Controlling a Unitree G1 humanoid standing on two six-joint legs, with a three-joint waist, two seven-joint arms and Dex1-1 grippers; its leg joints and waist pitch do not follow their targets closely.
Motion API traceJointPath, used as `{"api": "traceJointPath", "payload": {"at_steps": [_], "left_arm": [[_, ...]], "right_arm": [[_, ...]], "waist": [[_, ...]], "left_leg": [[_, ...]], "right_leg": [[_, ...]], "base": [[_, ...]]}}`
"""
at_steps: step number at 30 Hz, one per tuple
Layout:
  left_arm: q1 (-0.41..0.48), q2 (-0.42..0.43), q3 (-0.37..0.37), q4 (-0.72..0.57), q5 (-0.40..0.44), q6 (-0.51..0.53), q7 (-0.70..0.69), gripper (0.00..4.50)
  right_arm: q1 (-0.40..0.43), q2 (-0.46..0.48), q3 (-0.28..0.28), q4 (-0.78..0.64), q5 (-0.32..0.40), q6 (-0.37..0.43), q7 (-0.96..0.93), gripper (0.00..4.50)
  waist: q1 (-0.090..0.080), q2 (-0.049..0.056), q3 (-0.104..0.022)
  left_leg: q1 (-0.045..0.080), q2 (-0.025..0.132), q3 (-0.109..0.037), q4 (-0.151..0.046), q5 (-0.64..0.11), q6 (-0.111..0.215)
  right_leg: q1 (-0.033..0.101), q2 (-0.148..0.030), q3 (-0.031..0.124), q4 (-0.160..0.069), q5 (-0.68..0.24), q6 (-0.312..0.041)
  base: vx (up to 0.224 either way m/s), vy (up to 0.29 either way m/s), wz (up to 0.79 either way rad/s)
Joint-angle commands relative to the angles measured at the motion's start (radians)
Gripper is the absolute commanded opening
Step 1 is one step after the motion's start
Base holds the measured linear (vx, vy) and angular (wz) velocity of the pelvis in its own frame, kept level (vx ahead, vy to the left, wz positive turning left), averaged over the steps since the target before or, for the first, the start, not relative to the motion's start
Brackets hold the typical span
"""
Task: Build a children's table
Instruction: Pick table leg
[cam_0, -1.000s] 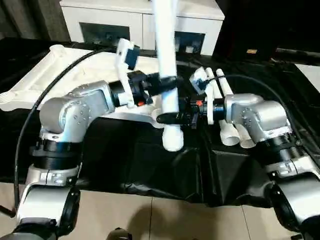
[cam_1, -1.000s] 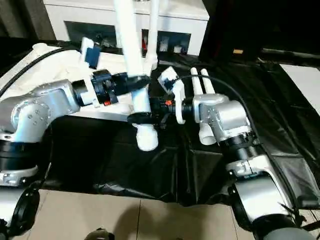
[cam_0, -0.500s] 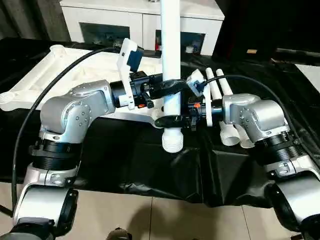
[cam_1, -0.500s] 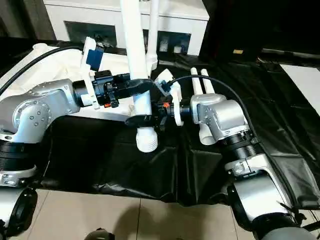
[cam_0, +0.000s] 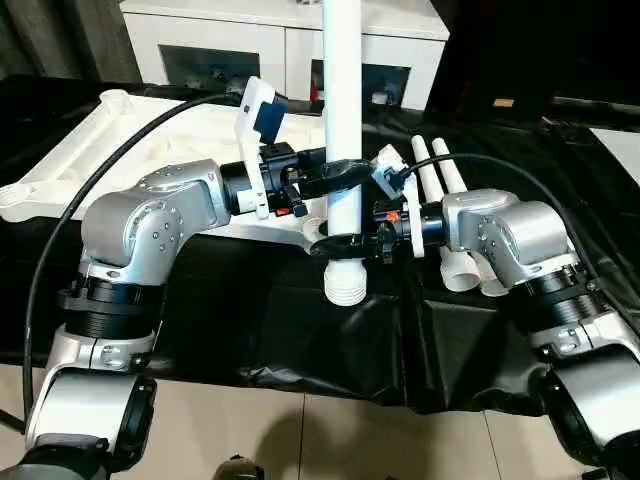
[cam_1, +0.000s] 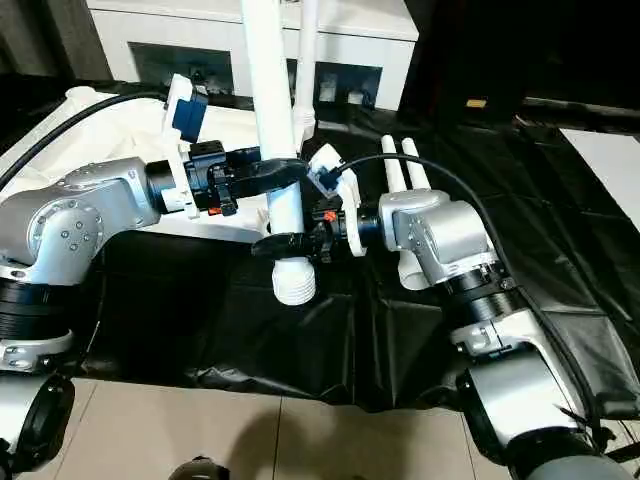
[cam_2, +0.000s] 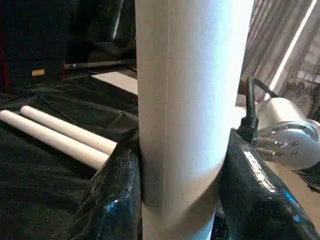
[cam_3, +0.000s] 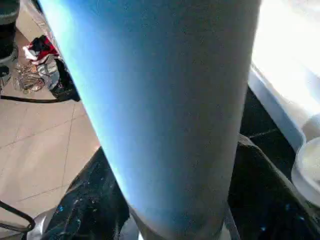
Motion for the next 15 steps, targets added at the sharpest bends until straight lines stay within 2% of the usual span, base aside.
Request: {"api": "traceJointPath", "payload": {"at_steps": [1,2,3,6,7,8,10,12,13,14,15], "left_arm": [[-0.023,0.007,-0.001,0.001,0.010,-0.012,-0.008,1.81],[-0.022,0.007,-0.001,0.000,0.010,-0.012,-0.008,1.81],[-0.025,0.010,-0.001,0.006,0.015,-0.003,0.000,1.81],[-0.028,0.018,-0.012,0.013,0.034,0.005,0.015,1.81],[-0.035,0.022,-0.005,0.025,0.021,0.042,0.020,2.37],[-0.037,0.019,0.011,0.030,0.002,0.059,0.020,2.51],[-0.039,0.015,0.027,0.034,-0.019,0.072,0.017,2.57],[-0.035,0.019,0.045,0.035,-0.044,0.087,0.004,2.79],[-0.033,0.022,0.050,0.032,-0.052,0.093,-0.002,2.92],[-0.033,0.021,0.059,0.030,-0.067,0.102,-0.007,3.11],[-0.033,0.021,0.059,0.030,-0.067,0.102,-0.007,3.11]], "right_arm": [[0.002,-0.014,0.003,-0.029,-0.006,0.010,0.001,2.15],[0.003,-0.013,0.002,-0.030,-0.006,0.010,-0.001,2.15],[0.003,-0.011,-0.003,-0.030,-0.005,0.010,-0.008,2.04],[0.001,-0.010,-0.005,-0.027,-0.004,0.007,-0.010,2.01],[-0.002,-0.006,-0.014,-0.020,-0.001,0.005,-0.018,1.98],[-0.004,-0.002,-0.024,-0.017,0.003,0.007,-0.029,1.96],[-0.004,0.002,-0.032,-0.016,0.005,0.009,-0.038,1.95],[0.003,0.002,-0.059,-0.026,0.014,0.014,-0.058,1.91],[0.007,0.001,-0.071,-0.031,0.019,0.018,-0.065,1.88],[0.010,-0.002,-0.083,-0.036,0.026,0.023,-0.070,1.88],[0.010,-0.002,-0.083,-0.036,0.026,0.023,-0.070,1.88]], "waist": [[0.003,0.005,-0.085],[0.003,0.009,-0.085],[0.002,0.006,-0.085],[0.001,0.008,-0.086],[0.000,0.006,-0.086],[0.001,0.010,-0.086],[0.000,0.008,-0.085],[0.001,0.015,-0.086],[0.001,0.012,-0.087],[0.002,0.018,-0.087],[0.001,0.016,-0.087]], "left_leg": [[0.018,0.007,0.004,-0.062,-0.152,-0.022],[0.018,0.007,0.003,-0.063,-0.154,-0.023],[0.019,0.007,0.004,-0.063,-0.159,-0.024],[0.019,0.007,0.003,-0.062,-0.157,-0.024],[0.019,0.007,0.004,-0.062,-0.155,-0.024],[0.020,0.006,0.004,-0.062,-0.154,-0.025],[0.020,0.006,0.004,-0.062,-0.158,-0.024],[0.020,0.005,0.003,-0.061,-0.150,-0.029],[0.021,0.005,0.004,-0.061,-0.156,-0.030],[0.021,0.005,0.003,-0.061,-0.159,-0.032],[0.021,0.005,0.003,-0.061,-0.160,-0.033]], "right_leg": [[0.060,-0.043,0.029,-0.061,-0.016,-0.250],[0.059,-0.045,0.029,-0.061,-0.018,-0.251],[0.059,-0.044,0.029,-0.062,-0.022,-0.251],[0.059,-0.043,0.029,-0.061,-0.015,-0.251],[0.058,-0.043,0.029,-0.061,-0.011,-0.253],[0.058,-0.043,0.029,-0.059,-0.011,-0.255],[0.059,-0.043,0.029,-0.061,-0.017,-0.253],[0.058,-0.043,0.029,-0.060,-0.003,-0.259],[0.058,-0.042,0.029,-0.060,0.001,-0.262],[0.058,-0.041,0.028,-0.059,0.008,-0.265],[0.058,-0.040,0.028,-0.059,0.012,-0.266]], "base": [[0.000,0.000,0.00],[0.000,0.000,0.00],[0.000,0.000,0.00],[0.000,0.000,0.00],[0.000,0.000,0.00],[0.000,0.000,0.00],[0.000,0.000,0.00],[0.000,0.000,0.00],[0.000,0.000,0.00],[0.000,0.000,0.00],[0.000,0.000,0.00]]}}
